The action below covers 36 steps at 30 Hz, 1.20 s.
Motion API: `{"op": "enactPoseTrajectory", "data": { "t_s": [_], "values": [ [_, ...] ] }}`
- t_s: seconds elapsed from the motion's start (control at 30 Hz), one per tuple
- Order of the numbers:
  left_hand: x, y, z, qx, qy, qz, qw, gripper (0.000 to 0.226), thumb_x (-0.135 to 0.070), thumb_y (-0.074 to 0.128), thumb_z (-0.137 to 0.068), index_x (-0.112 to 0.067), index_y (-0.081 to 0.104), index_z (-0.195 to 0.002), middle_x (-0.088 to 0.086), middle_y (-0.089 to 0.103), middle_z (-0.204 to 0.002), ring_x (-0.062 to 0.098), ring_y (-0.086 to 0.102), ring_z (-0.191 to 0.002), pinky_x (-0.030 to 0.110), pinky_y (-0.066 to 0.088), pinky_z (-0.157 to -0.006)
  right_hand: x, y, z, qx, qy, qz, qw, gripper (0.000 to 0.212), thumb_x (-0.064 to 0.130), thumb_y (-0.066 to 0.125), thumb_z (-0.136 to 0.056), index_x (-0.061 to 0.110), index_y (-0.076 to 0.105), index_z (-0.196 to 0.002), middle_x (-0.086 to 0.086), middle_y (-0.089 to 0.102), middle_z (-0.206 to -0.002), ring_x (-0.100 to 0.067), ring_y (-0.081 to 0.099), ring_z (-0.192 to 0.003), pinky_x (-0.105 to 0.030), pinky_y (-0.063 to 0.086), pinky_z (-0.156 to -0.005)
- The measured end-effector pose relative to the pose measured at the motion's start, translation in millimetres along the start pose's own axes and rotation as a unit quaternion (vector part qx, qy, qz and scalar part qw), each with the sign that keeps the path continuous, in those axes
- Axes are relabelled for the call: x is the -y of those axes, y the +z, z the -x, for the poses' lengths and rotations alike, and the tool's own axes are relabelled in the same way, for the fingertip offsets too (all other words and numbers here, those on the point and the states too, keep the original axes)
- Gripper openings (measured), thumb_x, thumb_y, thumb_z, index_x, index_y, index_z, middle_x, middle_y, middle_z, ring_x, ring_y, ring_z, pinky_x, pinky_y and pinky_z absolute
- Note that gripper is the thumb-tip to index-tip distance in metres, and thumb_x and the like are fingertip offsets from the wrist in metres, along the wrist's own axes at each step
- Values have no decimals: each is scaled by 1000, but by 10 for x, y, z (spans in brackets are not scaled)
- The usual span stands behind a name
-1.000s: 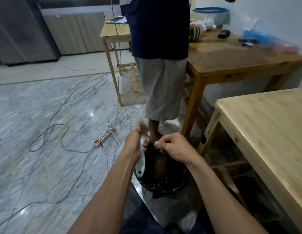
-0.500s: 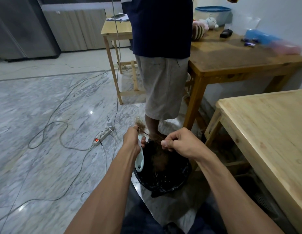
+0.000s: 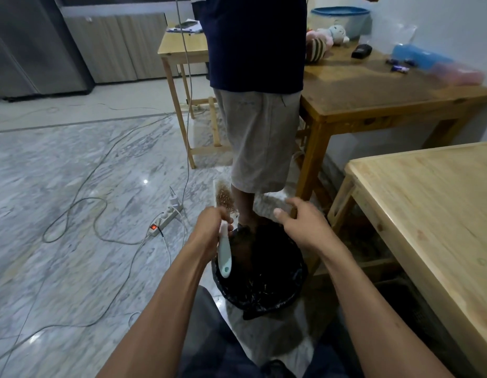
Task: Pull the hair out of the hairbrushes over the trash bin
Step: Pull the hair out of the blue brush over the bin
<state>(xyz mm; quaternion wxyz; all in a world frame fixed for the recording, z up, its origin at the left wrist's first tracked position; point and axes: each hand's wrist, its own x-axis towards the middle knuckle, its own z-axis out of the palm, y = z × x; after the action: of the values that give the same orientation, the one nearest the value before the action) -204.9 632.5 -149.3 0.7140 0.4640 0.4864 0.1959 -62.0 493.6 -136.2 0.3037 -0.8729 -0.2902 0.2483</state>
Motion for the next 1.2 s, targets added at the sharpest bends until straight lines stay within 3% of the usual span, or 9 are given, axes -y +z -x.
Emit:
{"op": "enactPoseTrajectory", "data": {
  "t_s": [0.13, 0.3, 0.5, 0.73, 0.87, 0.93, 1.0, 1.13, 1.2],
  "values": [
    [22, 109, 243, 75, 81, -62, 992, 29, 18, 42, -91, -4, 59, -101, 15, 61, -80, 23, 60, -66, 35, 54, -58, 115, 161, 2, 73, -65, -115, 989, 53, 48, 63, -97, 27, 55, -145, 2, 65, -137, -23, 71, -106, -34, 56, -79],
    [57, 112, 283, 58, 172, -153, 971, 17, -2, 54, -101, -14, 64, -107, 10, 67, -79, 14, 59, -52, 28, 50, -48, 115, 201, 10, 11, -80, -136, 987, 20, 34, 73, -95, 16, 79, -87, 19, 59, -43, 4, 52, -44, -19, 41, -56],
    [149, 153, 172, -31, 81, -37, 996, 24, 6, 47, -96, -15, 52, -87, 15, 56, -74, 17, 43, -48, 29, 32, -49, 157, 174, 127, -20, -109, -64, 992, 25, 35, 75, -92, 26, 72, -69, 15, 65, -67, -3, 60, -74, -22, 40, -69],
    [104, 23, -27, -98, 43, -5, 994, 15, 8, 41, -93, 1, 54, -98, 15, 51, -73, 19, 39, -49, 29, 31, -48, -35, 57, 174, 10, -80, -74, 994, 26, 37, 77, -90, 19, 76, -71, 11, 68, -62, 1, 58, -60, -22, 42, -61],
    [178, 37, -17, -120, 123, -146, 974, 46, -12, 46, -90, -3, 55, -134, 14, 66, -95, 28, 57, -64, 39, 45, -58, -3, -34, 139, 33, -53, -41, 997, 19, 36, 68, -97, 25, 78, -109, 4, 76, -111, -13, 68, -108, -27, 48, -85],
    [183, 54, 89, -91, 172, -197, 961, 53, -19, 46, -95, -13, 46, -148, 15, 68, -118, 34, 68, -87, 42, 55, -71, -18, -87, 107, 61, -23, 28, 997, 45, 41, 61, -100, 25, 60, -141, -3, 62, -143, -24, 57, -132, -37, 47, -102],
    [181, 106, 200, -66, 235, -217, 945, 40, -15, 46, -100, -26, 54, -138, 3, 70, -107, 17, 67, -94, 33, 50, -72, -18, -67, 61, 33, -6, 46, 998, 63, 50, 56, -99, 23, 43, -156, -7, 46, -158, -30, 48, -142, -43, 43, -110],
    [227, 213, 245, -27, 304, -237, 922, 35, -11, 48, -100, -39, 61, -115, -14, 70, -90, -3, 65, -80, 17, 47, -63, 41, 80, -8, 46, -46, -169, 983, 57, 50, 56, -100, 24, 50, -150, -1, 65, -130, -15, 72, -85, -33, 57, -68],
    [231, 233, 227, -13, 310, -241, 920, 34, -10, 48, -100, -35, 63, -118, -12, 71, -90, -3, 65, -79, 11, 46, -61, 39, 144, -13, 87, -72, -246, 963, 38, 38, 57, -104, 18, 62, -135, 4, 72, -100, -6, 62, -57, -23, 46, -50]
  ]
}}
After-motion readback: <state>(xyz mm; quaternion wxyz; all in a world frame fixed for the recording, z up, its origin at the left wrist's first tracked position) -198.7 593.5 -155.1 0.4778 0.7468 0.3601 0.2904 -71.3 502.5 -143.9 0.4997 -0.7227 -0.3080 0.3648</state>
